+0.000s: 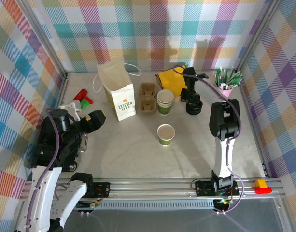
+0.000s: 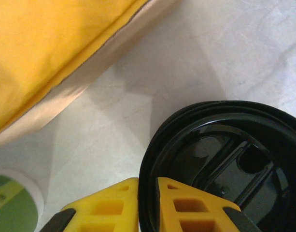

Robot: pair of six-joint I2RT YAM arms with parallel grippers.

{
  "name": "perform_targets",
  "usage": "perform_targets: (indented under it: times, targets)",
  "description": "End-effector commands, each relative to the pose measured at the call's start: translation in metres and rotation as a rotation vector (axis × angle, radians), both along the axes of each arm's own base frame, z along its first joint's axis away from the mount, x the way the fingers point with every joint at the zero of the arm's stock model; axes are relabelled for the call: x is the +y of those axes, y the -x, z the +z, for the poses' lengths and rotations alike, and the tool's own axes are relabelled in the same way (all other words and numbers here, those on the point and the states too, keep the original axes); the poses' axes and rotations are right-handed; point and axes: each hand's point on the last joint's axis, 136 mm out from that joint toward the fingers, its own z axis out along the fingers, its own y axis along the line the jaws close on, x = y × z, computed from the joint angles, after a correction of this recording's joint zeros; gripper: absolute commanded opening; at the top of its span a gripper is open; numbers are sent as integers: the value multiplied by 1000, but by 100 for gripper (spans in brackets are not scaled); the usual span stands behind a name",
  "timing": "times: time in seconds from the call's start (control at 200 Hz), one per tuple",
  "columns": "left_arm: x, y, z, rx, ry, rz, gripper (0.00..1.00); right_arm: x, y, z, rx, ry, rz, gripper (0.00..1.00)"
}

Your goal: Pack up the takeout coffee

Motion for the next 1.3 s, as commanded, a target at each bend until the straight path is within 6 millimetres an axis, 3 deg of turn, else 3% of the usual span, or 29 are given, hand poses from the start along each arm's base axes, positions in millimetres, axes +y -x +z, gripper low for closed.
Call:
perform_targets:
  times: [0.0, 0.295, 0.41, 0.515, 0.72, 0.86, 1.035, 1.295]
  targets:
    - [-6, 3, 17, -52, 10, -38, 91, 3, 1, 46, -109, -78, -23, 16]
    - [-34, -7, 37, -123, 85, -143, 86, 24, 39, 121, -236, -322, -37, 16]
    - [-57, -13, 43, -144, 79, -201, 86, 42, 57, 148, -271, -483, -39, 17]
    - [-94, -16, 46, -167, 34, -289, 86, 61, 73, 163, -269, -641, -41, 16]
    - [-171, -26, 39, -199, -14, -437, 88, 98, 99, 184, -241, -892, -42, 16]
    - [-212, -33, 35, -254, -53, -498, 90, 114, 115, 192, -223, -1001, -58, 16]
    - [-242, -46, 13, -248, -68, -505, 90, 124, 131, 192, -205, -1072, -90, 16]
    - [-281, -48, -11, -252, -56, -574, 89, 131, 140, 191, -194, -1122, -119, 17]
